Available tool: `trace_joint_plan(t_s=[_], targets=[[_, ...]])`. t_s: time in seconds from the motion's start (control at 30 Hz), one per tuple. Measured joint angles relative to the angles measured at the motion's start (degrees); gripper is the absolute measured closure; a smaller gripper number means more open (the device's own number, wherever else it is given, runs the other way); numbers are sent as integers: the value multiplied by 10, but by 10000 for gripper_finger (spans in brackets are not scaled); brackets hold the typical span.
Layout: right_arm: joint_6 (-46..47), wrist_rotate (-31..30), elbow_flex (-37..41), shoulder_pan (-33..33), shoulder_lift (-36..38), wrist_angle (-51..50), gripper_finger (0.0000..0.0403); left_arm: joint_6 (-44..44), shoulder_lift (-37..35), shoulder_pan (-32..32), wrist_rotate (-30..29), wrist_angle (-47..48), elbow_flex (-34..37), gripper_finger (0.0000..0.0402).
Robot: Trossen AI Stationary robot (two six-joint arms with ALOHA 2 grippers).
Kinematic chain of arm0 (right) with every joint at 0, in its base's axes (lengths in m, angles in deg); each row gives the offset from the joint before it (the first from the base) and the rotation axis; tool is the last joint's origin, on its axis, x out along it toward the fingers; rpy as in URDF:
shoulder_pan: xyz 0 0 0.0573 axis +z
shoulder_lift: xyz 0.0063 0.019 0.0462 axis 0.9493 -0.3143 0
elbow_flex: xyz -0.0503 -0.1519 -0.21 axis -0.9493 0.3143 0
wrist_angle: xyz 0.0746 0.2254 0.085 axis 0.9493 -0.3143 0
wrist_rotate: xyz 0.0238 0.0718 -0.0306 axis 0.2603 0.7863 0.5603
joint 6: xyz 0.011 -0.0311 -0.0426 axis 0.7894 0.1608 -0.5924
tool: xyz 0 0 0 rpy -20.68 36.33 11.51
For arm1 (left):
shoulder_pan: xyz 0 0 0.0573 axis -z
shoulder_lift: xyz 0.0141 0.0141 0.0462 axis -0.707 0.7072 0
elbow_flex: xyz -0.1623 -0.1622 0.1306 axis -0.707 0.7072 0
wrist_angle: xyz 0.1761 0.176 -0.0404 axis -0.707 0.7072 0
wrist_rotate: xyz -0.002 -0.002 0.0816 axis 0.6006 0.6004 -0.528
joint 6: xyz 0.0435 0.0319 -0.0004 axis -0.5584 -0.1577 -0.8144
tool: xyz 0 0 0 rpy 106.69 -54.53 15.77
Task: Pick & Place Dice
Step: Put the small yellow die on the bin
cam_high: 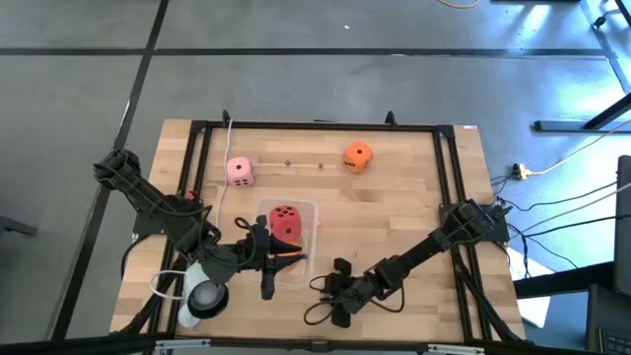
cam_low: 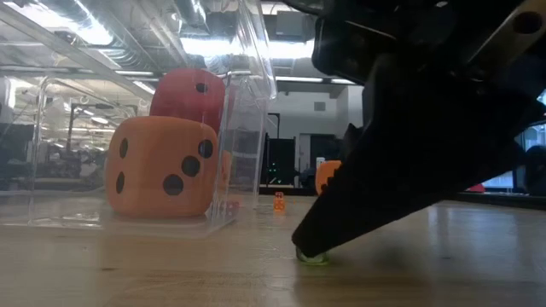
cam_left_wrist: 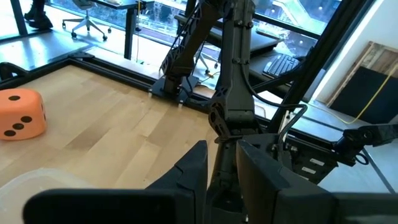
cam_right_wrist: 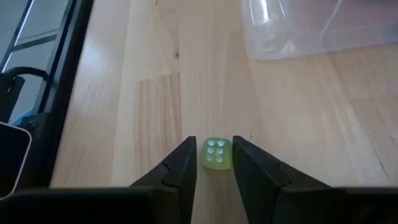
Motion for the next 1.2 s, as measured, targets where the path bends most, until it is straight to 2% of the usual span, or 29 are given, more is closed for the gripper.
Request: trace_joint_plan(t_s=[0.3,0.83,1.2], targets=[[0,9,0,1,1,-5,356,0,0,0,0,0,0,325],[68,23,2,2,11,-9,356,-29,-5,6,0,0,0,325],[84,30,4,4,107,-169,356,-45,-25,20,-1,5,0,325]])
